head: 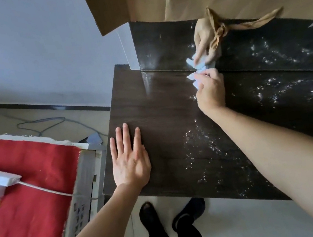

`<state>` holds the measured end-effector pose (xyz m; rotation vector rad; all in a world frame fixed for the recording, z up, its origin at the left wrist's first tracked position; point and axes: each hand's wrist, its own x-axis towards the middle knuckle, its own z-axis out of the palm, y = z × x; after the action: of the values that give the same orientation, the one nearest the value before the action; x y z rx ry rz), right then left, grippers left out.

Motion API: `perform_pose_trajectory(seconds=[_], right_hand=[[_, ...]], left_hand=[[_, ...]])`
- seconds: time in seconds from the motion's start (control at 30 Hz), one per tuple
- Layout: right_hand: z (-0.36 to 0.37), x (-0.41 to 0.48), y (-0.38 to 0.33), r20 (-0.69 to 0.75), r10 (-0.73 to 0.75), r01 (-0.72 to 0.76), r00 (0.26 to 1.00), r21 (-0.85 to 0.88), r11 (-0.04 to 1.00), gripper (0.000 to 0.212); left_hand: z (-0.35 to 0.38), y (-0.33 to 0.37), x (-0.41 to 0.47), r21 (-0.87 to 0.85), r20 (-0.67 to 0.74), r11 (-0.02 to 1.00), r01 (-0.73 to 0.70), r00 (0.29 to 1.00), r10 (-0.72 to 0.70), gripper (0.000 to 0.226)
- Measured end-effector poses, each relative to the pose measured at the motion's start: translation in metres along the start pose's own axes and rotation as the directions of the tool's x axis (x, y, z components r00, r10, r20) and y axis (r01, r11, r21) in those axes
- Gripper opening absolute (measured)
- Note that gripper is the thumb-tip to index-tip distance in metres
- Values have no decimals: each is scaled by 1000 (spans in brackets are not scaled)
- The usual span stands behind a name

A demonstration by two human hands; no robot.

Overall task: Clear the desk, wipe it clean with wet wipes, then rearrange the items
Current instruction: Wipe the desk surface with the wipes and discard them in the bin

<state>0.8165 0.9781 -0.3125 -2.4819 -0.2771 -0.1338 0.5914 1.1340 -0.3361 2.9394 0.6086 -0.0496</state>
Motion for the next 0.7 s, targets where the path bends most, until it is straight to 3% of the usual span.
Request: perform_pose_trajectory(seconds=[0.07, 0.1, 0.17, 0.2, 0.23, 0.27, 0.3, 0.33, 0.37, 0.43, 0.47, 0.53, 0.6, 0.63, 0.7], right_hand=[[-13, -11, -9, 207, -150, 139, 967, 65, 988, 34], [-22, -18, -12, 366, -213, 180, 906, 124, 976, 32], [-47, -32, -12, 696, -219, 109, 684, 199, 974, 28], [-57, -34, -11, 782, -176, 44, 598, 187, 981, 26], [-62, -31, -11, 779, -104, -26, 619, 152, 988, 23], [-61, -22, -9, 679, -31, -79, 733, 131, 988, 17], [-56, -9, -7, 491, 57, -119, 869, 95, 988, 18], [-48, 4, -7, 286, 148, -171, 947, 58, 984, 26], [-38, 13, -8, 133, 245, -252, 960, 41, 967, 28], [-11, 18, -18, 11, 340, -341, 940, 22, 940, 27], [4, 14, -23, 11, 301, -301, 953, 20, 953, 27], [22, 4, -38, 85, 81, -85, 993, 36, 996, 32], [24, -6, -50, 240, -80, 56, 967, 105, 993, 34], [19, -12, -52, 365, -123, 77, 923, 136, 988, 29], [2, -24, -46, 629, -201, 76, 751, 220, 973, 21]], left_hand=[[-2, 1, 0, -1, 8, 1000, 2, 1000, -2, 54], [-4, 1, -1, -3, 10, 1000, 2, 1000, -2, 54], [-6, 2, -2, -12, 11, 1000, 2, 1000, -2, 54], [-7, 3, -2, -16, 13, 1000, 3, 1000, -3, 54], [-8, 3, -2, -16, 15, 1000, 2, 1000, -2, 54], [-8, 3, -2, -15, 13, 1000, 1, 1000, -1, 54], [-8, 3, -2, -13, 9, 1000, 1, 1000, 0, 54], [-7, 2, -2, -11, 6, 1000, 1, 1000, -1, 54], [-7, 2, -2, -10, 5, 1000, 2, 1000, -2, 54], [-6, 3, -1, -12, 1, 1000, 3, 1000, -3, 54], [-5, 2, -1, -14, 1, 1000, 1, 1000, -1, 54], [-4, 1, -1, -7, -1, 1000, -2, 1000, 2, 53], [-4, 0, 0, -2, 2, 1000, -3, 1000, 3, 53], [-5, 0, -1, -6, 3, 1000, -6, 1000, 6, 53], [-6, 0, -2, -13, -4, 1000, -7, 1000, 7, 53]])
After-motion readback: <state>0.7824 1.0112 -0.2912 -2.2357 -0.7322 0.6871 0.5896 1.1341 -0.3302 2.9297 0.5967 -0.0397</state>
